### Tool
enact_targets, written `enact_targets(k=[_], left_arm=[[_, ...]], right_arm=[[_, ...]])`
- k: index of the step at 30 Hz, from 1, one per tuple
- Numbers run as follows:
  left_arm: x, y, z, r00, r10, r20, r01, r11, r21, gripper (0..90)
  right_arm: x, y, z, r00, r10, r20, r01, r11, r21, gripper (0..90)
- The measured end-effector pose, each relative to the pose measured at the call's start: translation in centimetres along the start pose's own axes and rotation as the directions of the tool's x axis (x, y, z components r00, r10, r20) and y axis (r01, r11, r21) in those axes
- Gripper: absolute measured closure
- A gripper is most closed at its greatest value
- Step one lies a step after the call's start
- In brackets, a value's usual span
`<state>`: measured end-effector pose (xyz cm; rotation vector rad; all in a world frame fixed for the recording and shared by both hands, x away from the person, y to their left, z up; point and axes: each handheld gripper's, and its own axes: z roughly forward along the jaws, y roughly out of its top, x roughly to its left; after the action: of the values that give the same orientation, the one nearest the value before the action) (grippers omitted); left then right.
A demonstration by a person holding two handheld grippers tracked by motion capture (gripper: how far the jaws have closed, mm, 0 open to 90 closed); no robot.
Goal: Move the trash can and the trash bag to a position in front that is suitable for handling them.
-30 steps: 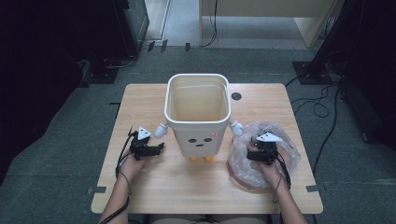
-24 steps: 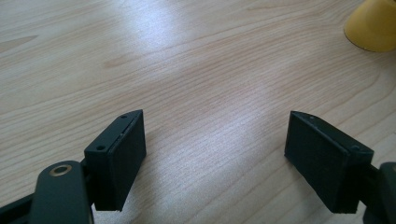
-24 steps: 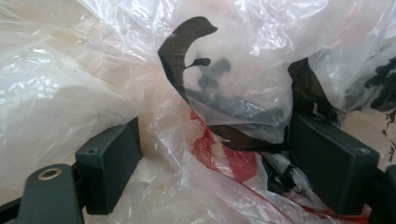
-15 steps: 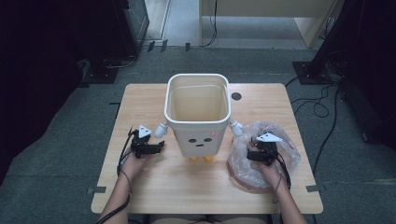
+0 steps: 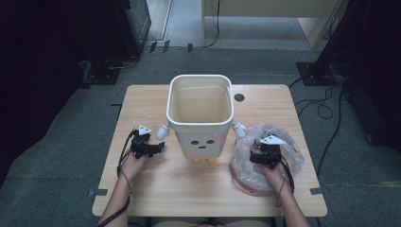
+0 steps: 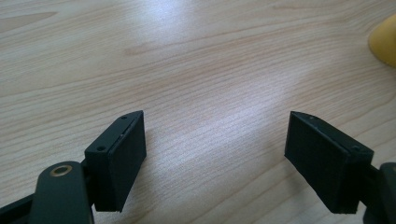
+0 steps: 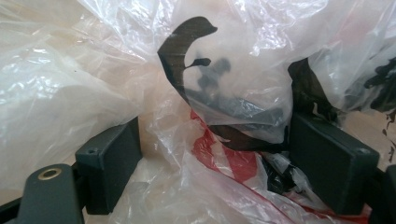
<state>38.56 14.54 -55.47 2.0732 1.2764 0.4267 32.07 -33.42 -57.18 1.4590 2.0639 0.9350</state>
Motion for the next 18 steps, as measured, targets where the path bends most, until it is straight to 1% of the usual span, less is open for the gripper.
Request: enact_targets(k=[2,3,5,8,9,10,14,15,17,18], left_arm=[[0.1,0.1,-0.3,0.9999,-0.003,0.014,0.003,1.0,-0.006,21.0],[0.1,0.2,-0.5,0.9999,-0.005,0.015,0.006,0.9999,-0.01,21.0],[0.1,0.3,-1.0,0.9998,0.003,0.021,-0.003,0.9999,-0.01,21.0],[0.2,0.4,-1.2,0.9998,0.002,0.022,-0.002,0.9999,-0.011,20.9],[0.1,0.5,-1.3,1.0,-0.005,0.004,0.005,0.9999,-0.015,16.9],[0.2,0.6,-1.4,0.9999,-0.012,-0.006,0.012,0.9997,-0.02,9.1],[0.2,0.9,-2.0,0.9992,-0.032,0.026,0.033,0.9977,-0.059,9.9],[0.2,1.0,-2.1,0.9988,-0.037,0.032,0.039,0.9976,-0.058,9.9],[0.1,1.1,-2.1,0.9988,-0.043,0.024,0.044,0.9985,-0.034,10.3],[0.1,1.1,-2.2,0.9984,-0.047,0.032,0.048,0.9984,-0.029,10.3]], right_arm=[[0.0,0.0,0.0,1.0,0.0,0.0,0.0,1.0,0.0,17.6],[0.0,0.0,0.0,1.0,0.001,0.0,-0.001,1.0,0.0,17.6],[0.0,0.0,0.0,1.0,0.0,0.001,0.0,1.0,0.0,17.5],[0.0,0.0,0.0,1.0,0.0,0.001,0.0,1.0,0.0,17.6],[0.0,0.0,0.0,1.0,0.001,0.001,-0.001,1.0,0.0,17.6],[0.0,0.0,0.0,1.0,0.0,0.001,0.0,1.0,0.0,17.6],[0.0,0.0,0.0,1.0,0.001,0.001,-0.001,1.0,0.0,17.6],[0.0,0.0,0.0,1.0,0.001,0.002,-0.001,1.0,0.0,17.6],[0.0,0.0,0.0,1.0,0.002,0.002,-0.002,1.0,0.0,17.6],[0.0,0.0,0.0,1.0,0.002,0.003,-0.002,1.0,0.0,17.6]])
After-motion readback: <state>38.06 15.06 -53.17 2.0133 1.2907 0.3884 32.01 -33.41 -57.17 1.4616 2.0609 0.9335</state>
